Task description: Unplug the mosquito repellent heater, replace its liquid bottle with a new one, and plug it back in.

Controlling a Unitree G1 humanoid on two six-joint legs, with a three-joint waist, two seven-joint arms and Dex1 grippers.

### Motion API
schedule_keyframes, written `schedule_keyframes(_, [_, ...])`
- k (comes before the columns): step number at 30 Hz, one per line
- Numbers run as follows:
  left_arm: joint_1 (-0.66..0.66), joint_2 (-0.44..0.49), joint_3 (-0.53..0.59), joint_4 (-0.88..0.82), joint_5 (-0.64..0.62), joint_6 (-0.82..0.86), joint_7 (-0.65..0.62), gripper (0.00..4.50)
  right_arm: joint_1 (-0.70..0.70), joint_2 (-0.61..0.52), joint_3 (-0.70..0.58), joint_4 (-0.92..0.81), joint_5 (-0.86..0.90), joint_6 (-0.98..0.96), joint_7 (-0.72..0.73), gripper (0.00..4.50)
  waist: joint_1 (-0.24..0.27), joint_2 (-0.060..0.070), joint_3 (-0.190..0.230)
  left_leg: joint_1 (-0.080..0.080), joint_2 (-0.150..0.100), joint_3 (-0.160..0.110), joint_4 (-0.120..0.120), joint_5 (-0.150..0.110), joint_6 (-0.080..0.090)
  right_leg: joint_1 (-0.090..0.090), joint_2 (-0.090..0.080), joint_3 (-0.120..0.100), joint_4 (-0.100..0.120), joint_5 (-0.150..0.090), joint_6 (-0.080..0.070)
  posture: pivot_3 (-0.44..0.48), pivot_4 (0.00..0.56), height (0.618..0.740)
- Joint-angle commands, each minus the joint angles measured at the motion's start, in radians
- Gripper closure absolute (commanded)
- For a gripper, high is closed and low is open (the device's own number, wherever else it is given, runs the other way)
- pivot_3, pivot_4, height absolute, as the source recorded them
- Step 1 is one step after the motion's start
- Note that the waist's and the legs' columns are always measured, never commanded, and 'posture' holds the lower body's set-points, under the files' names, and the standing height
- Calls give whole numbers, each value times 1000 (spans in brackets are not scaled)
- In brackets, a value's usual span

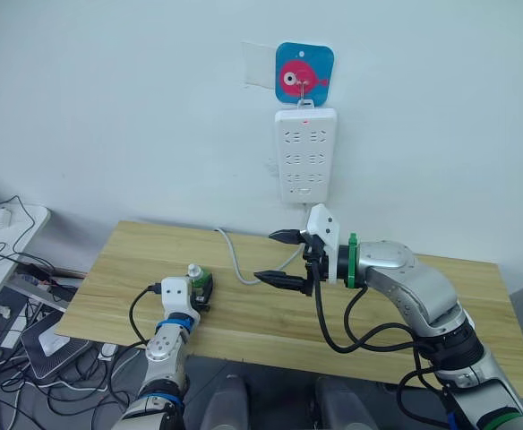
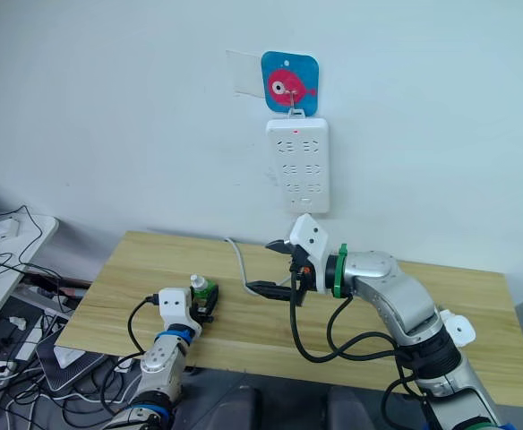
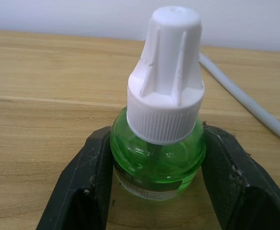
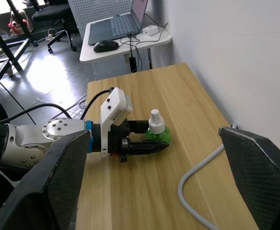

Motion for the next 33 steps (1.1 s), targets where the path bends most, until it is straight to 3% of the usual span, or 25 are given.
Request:
schedule_keyframes(1, [-7, 8, -7, -49, -7, -4, -6, 2259, -14, 8, -21, -37, 18, -22, 1, 0, 0, 0, 0, 0, 0, 0, 0, 0, 0, 0, 0, 0, 0, 0, 0, 104, 195, 740])
schedule_keyframes(6, [25, 42, -62, -220, -2, 40, -123, 2259, -9, -15, -38, -24, 3, -20, -8, 0, 1, 0, 0, -1, 0, -1, 0, 0, 0, 0, 0, -1, 0, 0, 0, 127, 192, 740])
schedule_keyframes(13, [50, 208, -339, -720, -98, 410, -636, 2259, 16, -38, -117, -52, 31, -16, -37, 0, 4, 1, 1, -1, 0, -1, -1, 0, -1, 0, 0, -1, 0, 0, 0, 138, 178, 740])
schedule_keyframes(16, [-14, 246, -403, -803, -124, 545, -742, 2259, 28, -43, -110, -61, 27, -27, -50, 0, 4, 1, 2, -1, 0, 0, -2, 0, 0, 0, 0, -1, -2, 0, 0, 107, 165, 740])
schedule_keyframes(20, [-134, 240, -461, -828, -147, 671, -843, 2259, 56, -34, -110, -97, 32, -21, -81, 0, -2, 1, 2, -1, 0, 0, -2, 0, 0, 0, 1, 0, -1, 0, 0, 71, 151, 740])
schedule_keyframes(26, [-268, 217, -498, -754, -147, 676, -961, 2259, 124, -32, -107, -156, 14, -13, -146, 0, -13, 1, 1, -2, 0, 0, -1, 0, -1, -2, 1, 0, -1, 0, 0, -7, 129, 740])
schedule_keyframes(33, [-344, 187, -467, -657, -169, 672, -1009, 2259, 206, -25, -137, -200, 5, -22, -215, 0, -36, 1, 1, -4, 0, 0, 2, 1, -1, -3, 1, 0, 2, 0, 0, -46, 112, 740])
